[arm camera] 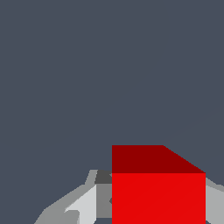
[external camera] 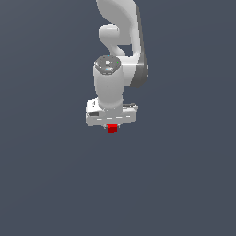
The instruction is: Pick up the red cube and move it to a goal position.
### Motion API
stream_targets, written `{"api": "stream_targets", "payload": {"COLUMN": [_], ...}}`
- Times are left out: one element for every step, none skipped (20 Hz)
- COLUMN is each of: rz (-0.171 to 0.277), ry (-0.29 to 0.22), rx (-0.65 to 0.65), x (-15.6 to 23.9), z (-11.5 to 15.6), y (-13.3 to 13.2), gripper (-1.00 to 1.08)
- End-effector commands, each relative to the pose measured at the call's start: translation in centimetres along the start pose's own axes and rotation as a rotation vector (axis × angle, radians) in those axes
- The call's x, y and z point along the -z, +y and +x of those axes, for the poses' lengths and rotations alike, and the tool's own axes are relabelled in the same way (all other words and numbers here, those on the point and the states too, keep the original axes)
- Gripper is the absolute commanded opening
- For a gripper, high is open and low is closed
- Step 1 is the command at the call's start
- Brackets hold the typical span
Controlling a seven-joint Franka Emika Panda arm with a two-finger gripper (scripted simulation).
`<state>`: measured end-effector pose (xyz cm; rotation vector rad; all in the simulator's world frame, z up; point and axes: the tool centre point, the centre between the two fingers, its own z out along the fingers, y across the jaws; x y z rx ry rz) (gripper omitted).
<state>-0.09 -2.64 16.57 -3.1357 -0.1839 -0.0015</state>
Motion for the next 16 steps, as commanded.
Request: {"api": "stream_targets", "payload": {"rz": [0.0,0.0,0.0,0.0,0.0,0.0,0.0,0.0,0.0,0.0,0.0,0.0,0.0,0.0,0.0,0.0], "ry": [-0.001,-0.001,-0.001,-0.001,-0.001,-0.001,-0.001,-0.001,-0.001,-0.001,-0.001,-0.001,-0.001,-0.001,-0.001,-0.001], "rx": [0.0,0.0,0.0,0.0,0.0,0.0,0.0,0.0,0.0,0.0,0.0,0.0,0.0,0.0,0.0,0.0], "x": [1.4,1.9,2.3,2.7,3.0,3.3,3.5,3.7,3.9,4.0,4.1,4.1,4.1,4.1,4.0,4.0], "z": [0.8,1.1,1.4,1.6,1.8,2.0,2.2,2.3,2.4,2.5,2.6,2.6,2.7,2.7,2.6,2.6], "y": [0.3,0.4,0.5,0.6,0.7,0.8,0.8,0.9,0.9,1.0,1.0,1.0,1.0,1.0,1.0,1.0], "gripper": [-1.0,-1.0,-1.0,-1.0,-1.0,-1.0,-1.0,-1.0,-1.0,-1.0,-1.0,-1.0,-1.0,-1.0,-1.0,-1.0]}}
